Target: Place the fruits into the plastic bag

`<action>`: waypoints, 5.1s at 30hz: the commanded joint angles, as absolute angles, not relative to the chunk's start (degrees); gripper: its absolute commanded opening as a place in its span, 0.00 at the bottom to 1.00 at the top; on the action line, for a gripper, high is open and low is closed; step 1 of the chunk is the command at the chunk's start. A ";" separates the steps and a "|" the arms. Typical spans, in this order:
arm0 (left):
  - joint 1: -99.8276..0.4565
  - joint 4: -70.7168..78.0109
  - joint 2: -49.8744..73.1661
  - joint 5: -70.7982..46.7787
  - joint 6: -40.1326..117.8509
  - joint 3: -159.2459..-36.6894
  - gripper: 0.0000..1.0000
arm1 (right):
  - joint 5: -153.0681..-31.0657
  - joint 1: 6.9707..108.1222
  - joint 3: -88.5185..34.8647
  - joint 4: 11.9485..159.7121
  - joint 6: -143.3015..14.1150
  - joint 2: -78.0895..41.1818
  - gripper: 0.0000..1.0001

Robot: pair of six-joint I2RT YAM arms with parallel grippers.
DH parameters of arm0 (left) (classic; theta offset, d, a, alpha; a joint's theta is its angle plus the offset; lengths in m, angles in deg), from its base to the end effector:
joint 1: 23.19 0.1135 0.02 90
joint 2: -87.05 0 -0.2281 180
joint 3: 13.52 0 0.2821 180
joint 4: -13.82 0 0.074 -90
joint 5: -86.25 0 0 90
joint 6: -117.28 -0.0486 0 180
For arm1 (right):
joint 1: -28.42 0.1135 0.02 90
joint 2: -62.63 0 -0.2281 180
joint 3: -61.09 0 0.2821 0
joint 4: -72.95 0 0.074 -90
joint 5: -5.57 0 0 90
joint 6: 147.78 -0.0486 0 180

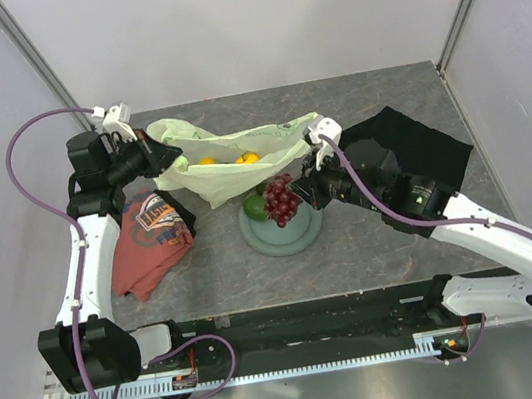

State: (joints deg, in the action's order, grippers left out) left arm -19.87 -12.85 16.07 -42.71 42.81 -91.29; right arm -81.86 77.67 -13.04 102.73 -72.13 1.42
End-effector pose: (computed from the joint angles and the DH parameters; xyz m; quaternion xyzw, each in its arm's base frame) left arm 0.3321 -0.0113 0.3245 0.0626 0.7926 -0.3290 0.5095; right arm 0.1990 0.2277 0.3409 -0.2280 0.7700 0.2986 0.5157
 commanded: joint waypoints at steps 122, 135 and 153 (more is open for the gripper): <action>-19.23 -12.69 16.83 -41.98 41.08 -91.72 0.02 | -84.78 76.41 -52.97 90.42 -82.30 -54.01 0.64; -19.14 -12.69 16.65 -41.63 40.90 -91.63 0.01 | -88.38 77.81 -26.82 67.34 -77.03 -34.07 0.67; -18.88 -12.78 17.00 -41.63 40.81 -91.72 0.01 | -77.66 73.16 2.12 81.54 -79.13 -1.10 0.64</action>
State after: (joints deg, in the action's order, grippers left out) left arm -19.37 -13.13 16.07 -41.35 42.72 -91.29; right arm -79.34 75.75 -4.21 77.46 -76.11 -2.61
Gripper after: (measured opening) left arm 0.025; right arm 0.645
